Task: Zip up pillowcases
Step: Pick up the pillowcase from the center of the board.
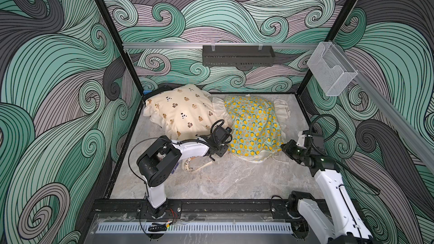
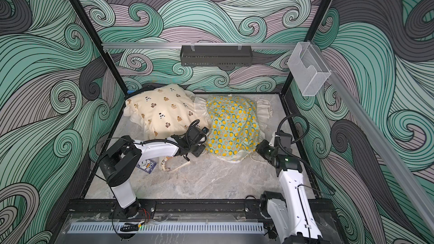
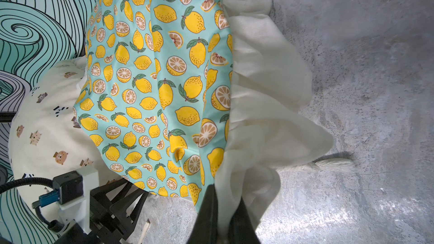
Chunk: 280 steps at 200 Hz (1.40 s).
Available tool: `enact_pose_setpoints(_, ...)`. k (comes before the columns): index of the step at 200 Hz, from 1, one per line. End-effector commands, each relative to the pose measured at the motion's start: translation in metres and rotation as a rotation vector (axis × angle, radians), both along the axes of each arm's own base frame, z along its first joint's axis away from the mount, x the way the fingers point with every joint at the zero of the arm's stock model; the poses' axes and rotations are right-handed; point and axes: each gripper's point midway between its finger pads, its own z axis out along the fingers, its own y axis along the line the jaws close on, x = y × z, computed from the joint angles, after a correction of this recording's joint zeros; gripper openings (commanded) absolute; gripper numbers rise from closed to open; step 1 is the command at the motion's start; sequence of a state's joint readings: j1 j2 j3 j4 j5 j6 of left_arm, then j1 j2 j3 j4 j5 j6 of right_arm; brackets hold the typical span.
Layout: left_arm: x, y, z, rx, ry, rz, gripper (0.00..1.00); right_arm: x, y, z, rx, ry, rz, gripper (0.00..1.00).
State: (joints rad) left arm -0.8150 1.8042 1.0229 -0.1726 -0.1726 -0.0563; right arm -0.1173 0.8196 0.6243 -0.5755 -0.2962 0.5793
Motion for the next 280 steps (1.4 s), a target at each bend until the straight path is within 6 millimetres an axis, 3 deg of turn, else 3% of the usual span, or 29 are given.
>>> enact_pose_setpoints(1,-0.007,-0.011,-0.003,-0.012,0.036,-0.067,0.53,0.006,0.002,0.013,0.003,-0.044,0.026,0.00)
enact_pose_setpoints(37,-0.004,-0.016,-0.012,-0.003,0.052,-0.075,0.50,0.005,0.004,0.011,0.010,-0.042,0.032,0.00)
enact_pose_setpoints(77,-0.005,-0.018,-0.020,-0.007,0.067,-0.079,0.36,0.006,0.004,0.012,0.009,-0.046,0.030,0.00)
enact_pose_setpoints(153,-0.025,-0.027,0.006,-0.114,0.121,-0.115,0.03,0.009,0.002,0.016,-0.003,-0.057,0.031,0.00)
enact_pose_setpoints(218,-0.066,-0.027,0.027,-0.234,0.308,-0.095,0.00,0.009,-0.007,0.029,-0.046,-0.056,-0.001,0.00)
enact_pose_setpoints(280,-0.090,-0.038,0.058,-0.370,0.461,-0.042,0.00,-0.002,-0.018,0.018,-0.105,0.041,-0.029,0.00)
